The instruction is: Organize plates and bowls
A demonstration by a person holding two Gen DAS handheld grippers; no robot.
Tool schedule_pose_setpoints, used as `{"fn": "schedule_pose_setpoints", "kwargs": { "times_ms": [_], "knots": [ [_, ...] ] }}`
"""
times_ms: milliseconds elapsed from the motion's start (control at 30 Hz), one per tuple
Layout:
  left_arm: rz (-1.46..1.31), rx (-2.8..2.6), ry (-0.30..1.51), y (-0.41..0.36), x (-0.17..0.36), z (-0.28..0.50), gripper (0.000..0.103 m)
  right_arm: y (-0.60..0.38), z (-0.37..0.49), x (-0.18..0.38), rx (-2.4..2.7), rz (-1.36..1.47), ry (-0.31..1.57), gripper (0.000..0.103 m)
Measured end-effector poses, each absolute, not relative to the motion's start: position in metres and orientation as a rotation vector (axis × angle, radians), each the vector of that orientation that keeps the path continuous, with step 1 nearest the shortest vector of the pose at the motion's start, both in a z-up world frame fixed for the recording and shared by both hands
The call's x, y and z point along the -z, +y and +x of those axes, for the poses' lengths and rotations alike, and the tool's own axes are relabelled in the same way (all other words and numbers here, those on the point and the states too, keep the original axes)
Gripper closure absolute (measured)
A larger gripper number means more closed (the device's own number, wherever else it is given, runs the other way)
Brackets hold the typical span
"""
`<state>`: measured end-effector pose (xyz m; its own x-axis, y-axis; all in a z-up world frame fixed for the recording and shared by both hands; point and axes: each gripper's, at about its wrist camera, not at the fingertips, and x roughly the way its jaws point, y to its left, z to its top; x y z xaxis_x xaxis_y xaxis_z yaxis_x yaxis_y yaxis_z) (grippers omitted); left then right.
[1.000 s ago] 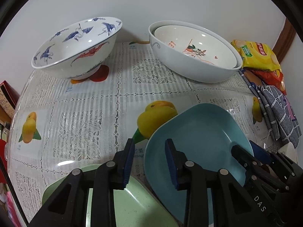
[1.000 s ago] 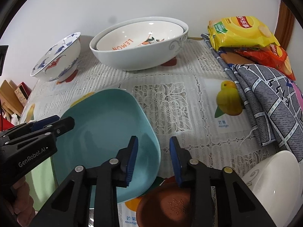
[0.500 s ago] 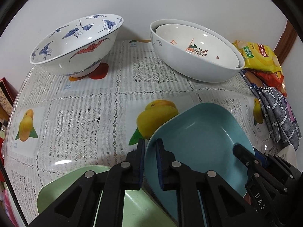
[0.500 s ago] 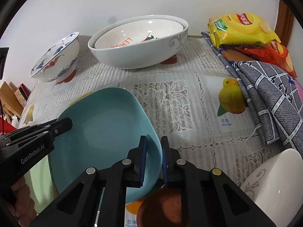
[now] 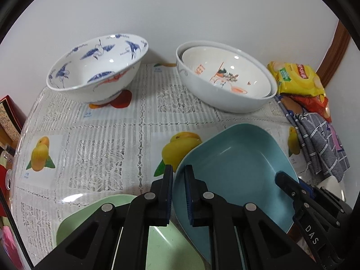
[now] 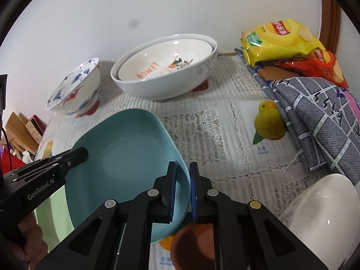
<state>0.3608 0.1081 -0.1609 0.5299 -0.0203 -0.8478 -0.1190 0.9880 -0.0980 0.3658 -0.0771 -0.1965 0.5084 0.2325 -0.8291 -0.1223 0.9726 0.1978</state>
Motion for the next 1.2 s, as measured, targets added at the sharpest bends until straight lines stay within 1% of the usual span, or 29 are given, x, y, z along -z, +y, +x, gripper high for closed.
{"fn": "schedule_pose_setpoints", "kwargs": {
  "times_ms": [267,533,867,1200],
  "knots": [
    [-0.139,-0.016,0.984,0.1,0.127,0.338,0.093,-0.09,0.338,0.163,-0.19,0.173,0.964,0.093],
    [-0.155,-0.008,0.944,0.103,0.096,0.293,0.093,-0.091,0.296,0.122,-0.184,0.185,0.925,0.094],
    [-0.17,-0.056,0.913,0.12,0.066,0.241,0.093,-0.077,0.252,0.1,-0.235,0.193,0.897,0.094],
    [-0.157,-0.086,0.873,0.129,0.044,0.212,0.093,-0.067,0.228,0.077,-0.271,0.204,0.861,0.094]
  ]
}}
